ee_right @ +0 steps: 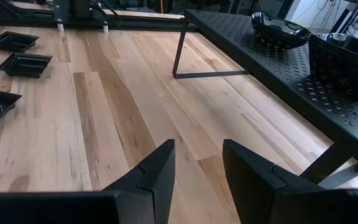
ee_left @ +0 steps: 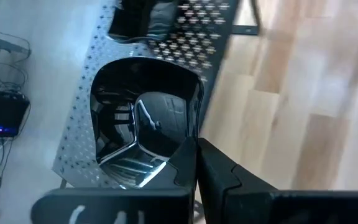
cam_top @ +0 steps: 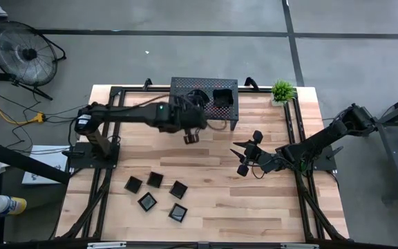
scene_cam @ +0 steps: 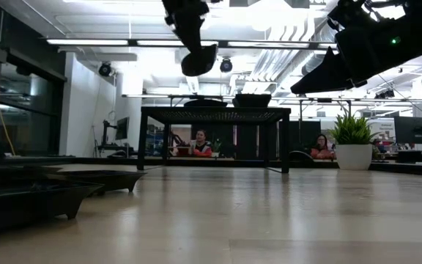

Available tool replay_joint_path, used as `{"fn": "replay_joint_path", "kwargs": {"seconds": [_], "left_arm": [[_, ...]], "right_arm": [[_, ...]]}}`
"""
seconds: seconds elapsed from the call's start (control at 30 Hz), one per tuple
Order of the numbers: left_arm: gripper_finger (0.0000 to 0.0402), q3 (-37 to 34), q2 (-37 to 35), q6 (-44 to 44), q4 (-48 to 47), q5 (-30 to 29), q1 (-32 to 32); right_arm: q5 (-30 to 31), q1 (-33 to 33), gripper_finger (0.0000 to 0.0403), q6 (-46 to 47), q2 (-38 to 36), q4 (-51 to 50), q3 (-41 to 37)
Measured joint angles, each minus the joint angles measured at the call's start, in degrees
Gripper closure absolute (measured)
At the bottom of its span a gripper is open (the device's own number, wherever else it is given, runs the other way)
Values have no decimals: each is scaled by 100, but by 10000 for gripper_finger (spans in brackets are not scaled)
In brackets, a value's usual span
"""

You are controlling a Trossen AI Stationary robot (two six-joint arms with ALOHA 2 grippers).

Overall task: Pick & Place Mini shaped plates
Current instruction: Stack the black leaf shaped plate on top of the black leaf shaped plates on the shelf

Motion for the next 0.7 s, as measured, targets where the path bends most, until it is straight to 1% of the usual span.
{"fn": "replay_joint_path", "kwargs": {"seconds": [0.23,0.47,0.6,0.7], "left_arm": [[401,0,0,615,519,610,684],[401,0,10,731,671,782,1172],[401,0,134,733,841,794,1299],[401,0,284,731,1003,908,1355]], "right_arm": [[1,-1,273,0,0,0,0],[1,-1,273,0,0,0,0],[2,-2,273,0,0,-2,0],[1,-2,273,8,0,-7,0]]}}
